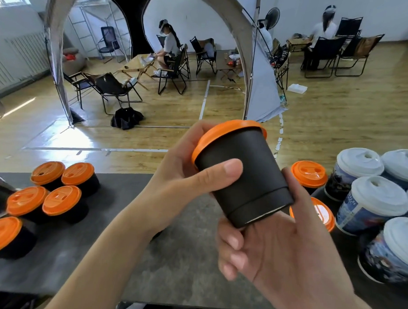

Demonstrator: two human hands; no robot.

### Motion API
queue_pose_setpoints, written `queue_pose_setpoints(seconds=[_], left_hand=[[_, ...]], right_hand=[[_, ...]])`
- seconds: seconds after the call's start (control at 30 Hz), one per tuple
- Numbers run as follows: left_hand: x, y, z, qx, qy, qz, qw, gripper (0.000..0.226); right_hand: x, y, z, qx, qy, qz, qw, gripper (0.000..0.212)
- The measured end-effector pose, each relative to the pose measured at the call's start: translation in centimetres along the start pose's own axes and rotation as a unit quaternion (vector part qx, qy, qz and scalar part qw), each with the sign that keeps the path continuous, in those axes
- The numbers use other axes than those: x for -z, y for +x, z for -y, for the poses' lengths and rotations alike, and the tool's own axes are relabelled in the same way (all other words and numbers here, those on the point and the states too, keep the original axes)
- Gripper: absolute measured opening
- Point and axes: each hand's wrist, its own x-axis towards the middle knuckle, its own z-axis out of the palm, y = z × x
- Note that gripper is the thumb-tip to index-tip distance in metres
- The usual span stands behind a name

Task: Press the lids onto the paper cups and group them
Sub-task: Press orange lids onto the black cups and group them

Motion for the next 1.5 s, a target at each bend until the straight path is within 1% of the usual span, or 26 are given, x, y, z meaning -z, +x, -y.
queue_pose_setpoints(seconds=[0.03, 0.1, 0.17, 0.23, 0.33, 0.47, 0.63, 0.7, 0.8, 0.87, 0.93, 1.03, 1.17, 1.3, 1.37, 1.43, 1.5], left_hand=[[-0.1, 0.0, 0.1, -0.001, -0.001, -0.011, 1.000, 0.056], [-0.4, 0.2, 0.1, -0.005, 0.009, -0.029, 1.000, 0.050], [-0.7, 0.4, 0.1, -0.019, 0.020, -0.032, 0.999, 0.046], [-0.8, 0.4, 0.1, -0.022, 0.021, -0.026, 0.999, 0.044], [-0.7, 0.3, 0.4, -0.002, -0.001, -0.013, 1.000, 0.052], [-0.6, 0.4, 0.6, -0.007, 0.009, -0.018, 1.000, 0.052], [-0.3, 0.2, 0.9, -0.001, -0.031, 0.000, 1.000, 0.060], [-0.4, 0.4, 0.9, -0.014, 0.008, -0.020, 1.000, 0.055], [-0.7, 0.7, 0.8, -0.029, 0.048, -0.031, 0.998, 0.056], [-0.8, 0.7, 0.8, -0.028, 0.070, -0.020, 0.997, 0.058], [-0.8, 0.7, 0.7, -0.027, 0.074, -0.002, 0.997, 0.055], [-0.7, 0.8, 0.9, -0.025, 0.090, -0.006, 0.996, 0.049], [-0.7, 0.7, 1.6, -0.028, 0.111, -0.012, 0.993, 0.053], [-0.2, 0.9, 2.0, -0.048, 0.171, -0.009, 0.984, 0.040], [0.0, 0.9, 2.1, -0.047, 0.190, -0.002, 0.981, 0.037], [0.0, 0.8, 2.4, -0.053, 0.191, 0.020, 0.980, 0.041], [0.5, 0.4, 2.8, -0.064, 0.215, 0.048, 0.973, 0.050]], right_hand=[[0.3, 0.0, 0.0, -0.001, -0.009, -0.004, 1.000, 0.084], [0.8, 0.1, -0.2, 0.019, -0.043, -0.041, 0.998, 0.085], [1.0, 0.3, -0.3, 0.056, -0.084, -0.076, 0.992, 0.083], [0.9, 0.3, -0.3, 0.072, -0.093, -0.084, 0.989, 0.078], [0.9, 0.3, -0.1, 0.042, -0.043, -0.053, 0.997, 0.076], [1.2, 0.3, -0.1, 0.031, -0.039, -0.035, 0.998, 0.076], [1.7, 0.1, -0.1, 0.021, 0.003, 0.029, 0.999, 0.082], [2.0, 0.1, -0.1, 0.020, -0.006, 0.028, 0.999, 0.082], [2.3, 0.2, -0.2, 0.056, -0.056, -0.034, 0.996, 0.084], [2.2, 0.3, -0.1, 0.079, -0.060, -0.065, 0.993, 0.078], [2.1, 0.4, -0.1, 0.075, -0.038, -0.060, 0.995, 0.072], [2.2, 0.4, -0.1, 0.054, -0.027, -0.054, 0.997, 0.074], [2.7, 0.5, -0.3, 0.050, -0.029, -0.063, 0.996, 0.077], [3.3, 0.6, -0.6, 0.027, -0.029, -0.051, 0.998, 0.078], [3.8, 0.8, -0.8, 0.028, -0.033, -0.040, 0.998, 0.080], [4.9, 1.0, -0.8, 0.046, -0.066, -0.041, 0.996, 0.083], [6.4, 1.1, -0.7, 0.079, -0.136, -0.052, 0.986, 0.074]])
